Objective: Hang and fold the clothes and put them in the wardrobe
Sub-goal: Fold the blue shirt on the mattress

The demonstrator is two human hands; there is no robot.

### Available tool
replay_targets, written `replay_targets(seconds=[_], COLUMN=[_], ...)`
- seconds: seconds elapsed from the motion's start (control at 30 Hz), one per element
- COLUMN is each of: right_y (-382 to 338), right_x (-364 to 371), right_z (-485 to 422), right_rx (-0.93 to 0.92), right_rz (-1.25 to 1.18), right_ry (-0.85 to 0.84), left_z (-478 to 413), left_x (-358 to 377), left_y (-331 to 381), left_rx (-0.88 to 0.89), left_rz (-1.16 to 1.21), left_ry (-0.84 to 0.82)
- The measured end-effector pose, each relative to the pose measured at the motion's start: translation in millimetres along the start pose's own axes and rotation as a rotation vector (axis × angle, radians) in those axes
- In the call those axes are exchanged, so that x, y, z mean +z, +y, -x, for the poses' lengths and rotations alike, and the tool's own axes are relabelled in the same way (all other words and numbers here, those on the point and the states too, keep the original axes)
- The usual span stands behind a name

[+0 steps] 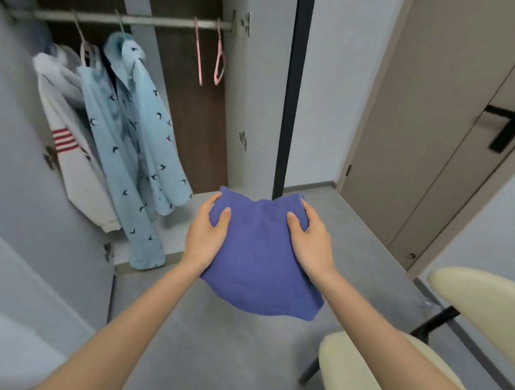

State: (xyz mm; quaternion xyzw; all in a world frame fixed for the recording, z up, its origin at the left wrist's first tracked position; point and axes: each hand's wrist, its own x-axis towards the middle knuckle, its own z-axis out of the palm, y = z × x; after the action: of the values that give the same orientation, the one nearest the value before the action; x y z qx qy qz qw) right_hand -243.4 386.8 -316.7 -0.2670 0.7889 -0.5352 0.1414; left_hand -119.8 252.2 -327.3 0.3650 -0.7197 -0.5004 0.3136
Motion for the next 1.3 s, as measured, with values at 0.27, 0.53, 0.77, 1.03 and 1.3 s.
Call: replay_targets(seconds=[0.27, 0.53, 0.77, 1.03, 1.3], right_y=[-143.5, -253.8, -334.9, -423.6, -506.0], right_x=[-5.0, 17.6, 75.5, 163.1, 243.5], right_z=[-59.0, -96.8, -135.9, -187.4, -255.5], right_rx=[-0.219, -0.421, -0.497, -0.573, -0.601], right_rz=[-0.03, -0.094, -0.094, -0.165, -0.217], right_ry=[-0.127, -0.227, -0.243, -0.213, -0.21], left_z=[-44.1, -80.5, -139.5, -235.2, -324.2], left_x=[-73.7, -145.9, -219.7, -317.3, -399.2], left_y=[118.8, 188.7, 213.5, 226.6, 248.1], left_rx=[0.113, 0.2, 0.26, 0.329, 0.358], left_rz=[0.031, 0.061, 0.05, 0.053, 0.071], left_ry=[0.2, 0.373, 0.452, 0.459, 0.489])
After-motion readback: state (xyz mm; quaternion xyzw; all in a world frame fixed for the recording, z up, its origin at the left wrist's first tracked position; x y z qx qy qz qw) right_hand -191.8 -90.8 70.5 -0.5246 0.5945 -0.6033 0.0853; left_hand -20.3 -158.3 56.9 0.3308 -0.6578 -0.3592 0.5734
